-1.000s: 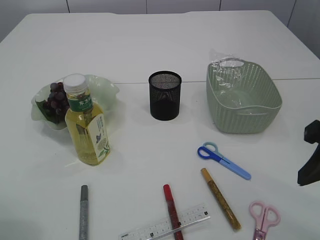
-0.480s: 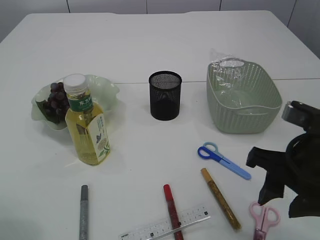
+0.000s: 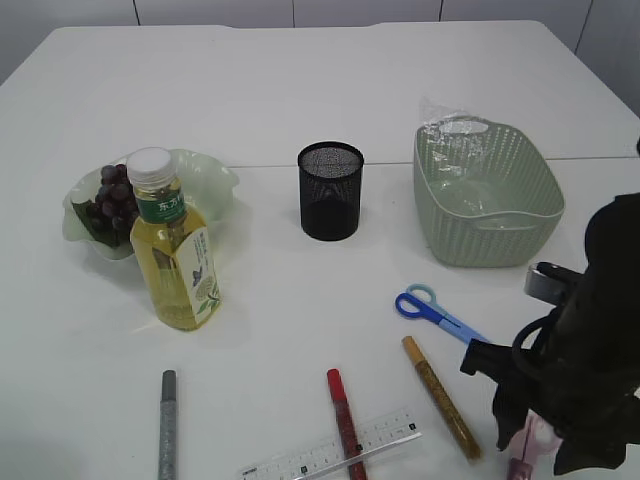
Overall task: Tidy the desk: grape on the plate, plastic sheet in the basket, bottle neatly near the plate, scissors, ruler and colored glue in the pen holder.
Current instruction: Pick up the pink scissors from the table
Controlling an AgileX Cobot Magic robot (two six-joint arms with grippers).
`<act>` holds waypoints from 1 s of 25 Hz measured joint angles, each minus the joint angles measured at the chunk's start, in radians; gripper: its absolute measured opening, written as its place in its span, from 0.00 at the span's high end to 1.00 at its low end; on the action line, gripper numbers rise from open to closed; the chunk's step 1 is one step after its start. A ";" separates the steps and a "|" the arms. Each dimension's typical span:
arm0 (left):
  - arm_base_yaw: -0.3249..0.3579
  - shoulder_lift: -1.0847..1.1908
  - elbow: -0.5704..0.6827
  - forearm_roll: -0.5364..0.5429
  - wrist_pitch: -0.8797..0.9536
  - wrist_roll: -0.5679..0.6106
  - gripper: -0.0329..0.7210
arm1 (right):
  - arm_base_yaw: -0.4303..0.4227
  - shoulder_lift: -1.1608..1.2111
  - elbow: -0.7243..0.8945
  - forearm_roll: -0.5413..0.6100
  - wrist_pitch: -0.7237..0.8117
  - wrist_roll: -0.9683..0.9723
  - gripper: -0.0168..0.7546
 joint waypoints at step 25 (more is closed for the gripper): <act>0.000 0.000 0.000 0.000 -0.012 0.000 0.38 | 0.000 0.104 -0.002 -0.062 -0.117 -0.086 0.49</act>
